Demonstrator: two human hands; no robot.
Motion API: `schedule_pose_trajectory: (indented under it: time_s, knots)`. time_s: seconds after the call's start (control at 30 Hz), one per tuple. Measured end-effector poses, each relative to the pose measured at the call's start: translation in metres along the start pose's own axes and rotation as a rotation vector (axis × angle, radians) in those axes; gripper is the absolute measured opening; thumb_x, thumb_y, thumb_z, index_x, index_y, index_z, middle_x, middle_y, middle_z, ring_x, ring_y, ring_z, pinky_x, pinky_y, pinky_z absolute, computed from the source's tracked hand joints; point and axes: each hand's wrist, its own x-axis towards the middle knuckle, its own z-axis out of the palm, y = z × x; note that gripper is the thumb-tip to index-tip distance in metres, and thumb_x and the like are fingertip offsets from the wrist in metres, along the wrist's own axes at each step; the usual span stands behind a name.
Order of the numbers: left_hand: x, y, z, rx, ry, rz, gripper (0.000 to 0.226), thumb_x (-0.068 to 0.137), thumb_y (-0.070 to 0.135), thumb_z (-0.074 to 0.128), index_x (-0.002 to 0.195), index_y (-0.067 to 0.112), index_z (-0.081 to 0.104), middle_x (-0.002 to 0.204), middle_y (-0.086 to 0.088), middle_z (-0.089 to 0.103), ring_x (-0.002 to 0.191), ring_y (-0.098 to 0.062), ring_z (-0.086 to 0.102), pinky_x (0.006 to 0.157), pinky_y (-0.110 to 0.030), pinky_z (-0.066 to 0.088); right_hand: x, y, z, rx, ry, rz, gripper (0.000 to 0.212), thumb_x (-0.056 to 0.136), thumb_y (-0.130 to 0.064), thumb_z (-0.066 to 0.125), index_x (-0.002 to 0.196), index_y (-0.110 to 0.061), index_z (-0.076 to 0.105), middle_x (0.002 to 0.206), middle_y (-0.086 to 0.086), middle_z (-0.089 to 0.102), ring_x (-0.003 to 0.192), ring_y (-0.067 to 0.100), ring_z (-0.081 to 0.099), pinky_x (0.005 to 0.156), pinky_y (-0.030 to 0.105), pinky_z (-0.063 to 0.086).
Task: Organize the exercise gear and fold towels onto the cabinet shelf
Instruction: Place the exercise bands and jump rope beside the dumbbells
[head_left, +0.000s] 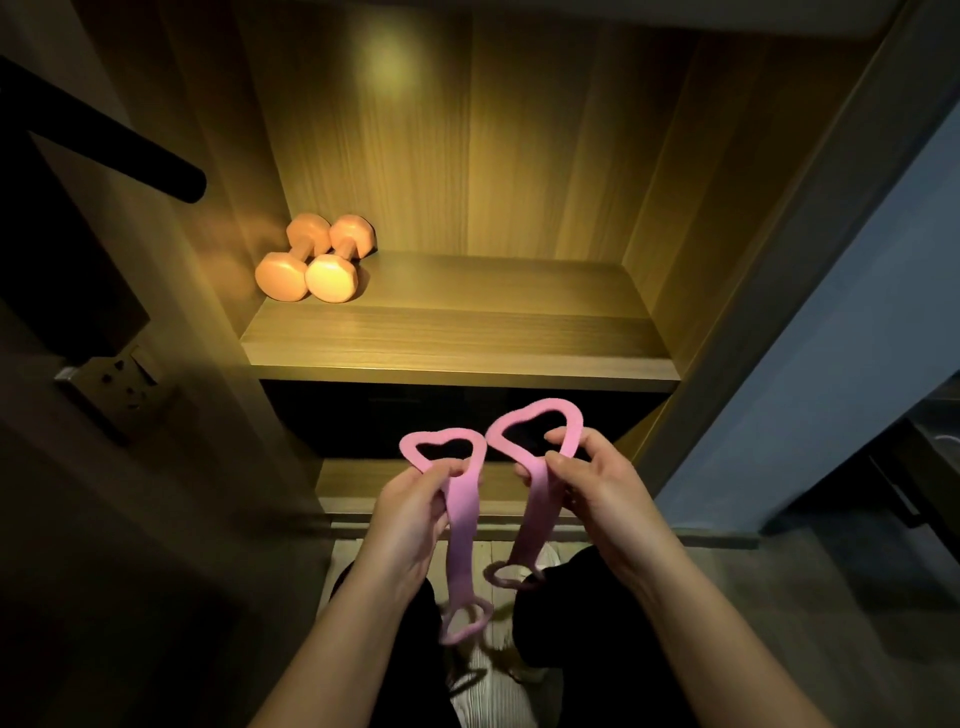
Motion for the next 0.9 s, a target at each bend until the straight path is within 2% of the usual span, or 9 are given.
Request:
schedule_pose_trajectory:
  time_s: [0.07, 0.17, 0.23, 0.3, 0.43, 0.57, 0.7, 0.83, 0.9]
  knots:
    - [-0.002, -0.001, 0.004, -0.028, -0.016, 0.008, 0.019, 0.092, 0.004, 0.057, 0.11, 0.007, 0.061, 0.087, -0.004, 0.076, 0.082, -0.017, 0.073, 0.061, -0.022, 0.056, -0.004, -0.003, 0.003, -0.019, -0.045, -0.046, 0.017, 0.098, -0.018, 0.054, 0.113, -0.024, 0.056, 0.085, 0.01, 0.074, 0.079, 0.019, 0.069, 0.075, 0.032, 0.052]
    - [-0.009, -0.003, 0.01, -0.135, -0.142, 0.038, 0.033, 0.091, -0.005, 0.052, 0.122, 0.01, 0.054, 0.099, -0.015, 0.074, 0.089, -0.028, 0.072, 0.072, -0.03, 0.06, -0.008, -0.006, 0.011, 0.001, -0.1, -0.082, 0.016, 0.098, -0.018, 0.053, 0.114, -0.023, 0.055, 0.082, 0.008, 0.074, 0.073, 0.018, 0.069, 0.065, 0.026, 0.053]
    - [-0.013, -0.005, 0.011, -0.21, -0.216, 0.063, 0.034, 0.094, -0.003, 0.045, 0.122, 0.012, 0.056, 0.102, -0.017, 0.073, 0.09, -0.027, 0.071, 0.078, -0.033, 0.059, -0.009, -0.007, 0.017, 0.053, -0.106, -0.067, 0.018, 0.098, -0.014, 0.053, 0.114, -0.02, 0.056, 0.086, 0.012, 0.074, 0.074, 0.022, 0.071, 0.062, 0.029, 0.055]
    - [-0.015, -0.007, 0.012, -0.249, -0.248, 0.094, 0.031, 0.096, 0.005, 0.043, 0.123, 0.009, 0.059, 0.101, -0.018, 0.072, 0.091, -0.026, 0.069, 0.081, -0.034, 0.058, -0.008, -0.005, 0.023, 0.093, -0.085, -0.033, 0.021, 0.097, -0.011, 0.055, 0.117, -0.017, 0.057, 0.091, 0.014, 0.074, 0.078, 0.026, 0.072, 0.066, 0.033, 0.057]
    - [-0.018, -0.007, 0.013, -0.115, -0.248, 0.201, 0.027, 0.101, 0.017, 0.042, 0.122, 0.01, 0.057, 0.108, -0.012, 0.072, 0.103, -0.022, 0.069, 0.08, -0.027, 0.056, -0.007, 0.003, 0.032, 0.081, -0.035, 0.015, 0.017, 0.095, -0.01, 0.057, 0.111, -0.016, 0.06, 0.095, 0.011, 0.075, 0.083, 0.027, 0.073, 0.068, 0.033, 0.057]
    - [-0.018, -0.01, 0.009, 0.048, -0.22, 0.261, 0.023, 0.102, 0.019, 0.042, 0.12, 0.013, 0.055, 0.109, -0.007, 0.073, 0.105, -0.025, 0.068, 0.087, -0.037, 0.052, -0.008, 0.01, 0.038, 0.016, -0.018, -0.003, 0.012, 0.096, -0.007, 0.055, 0.106, -0.013, 0.058, 0.086, 0.008, 0.076, 0.076, 0.022, 0.074, 0.06, 0.024, 0.054]
    - [-0.021, -0.01, 0.008, 0.169, -0.213, 0.335, 0.023, 0.103, 0.02, 0.043, 0.121, 0.026, 0.056, 0.104, 0.005, 0.074, 0.096, -0.012, 0.07, 0.073, -0.019, 0.054, -0.008, 0.015, 0.041, -0.012, -0.001, -0.041, 0.013, 0.096, -0.007, 0.055, 0.106, -0.016, 0.056, 0.088, 0.001, 0.076, 0.079, 0.018, 0.074, 0.064, 0.025, 0.056]
    - [-0.025, -0.012, 0.01, 0.185, -0.223, 0.368, 0.024, 0.103, 0.014, 0.04, 0.117, 0.026, 0.056, 0.098, 0.01, 0.074, 0.091, -0.003, 0.069, 0.069, -0.011, 0.051, -0.01, 0.022, 0.039, -0.164, 0.138, -0.072, 0.026, 0.093, -0.02, 0.063, 0.114, -0.023, 0.048, 0.09, 0.001, 0.074, 0.085, 0.017, 0.071, 0.078, 0.04, 0.058]
    - [-0.026, -0.015, 0.008, 0.192, -0.233, 0.369, 0.024, 0.103, 0.014, 0.039, 0.117, 0.026, 0.055, 0.097, 0.009, 0.074, 0.091, -0.003, 0.069, 0.068, -0.01, 0.05, -0.008, 0.021, 0.032, -0.231, 0.207, -0.044, 0.031, 0.093, -0.025, 0.062, 0.12, -0.023, 0.047, 0.093, 0.002, 0.07, 0.087, 0.016, 0.069, 0.078, 0.038, 0.058]
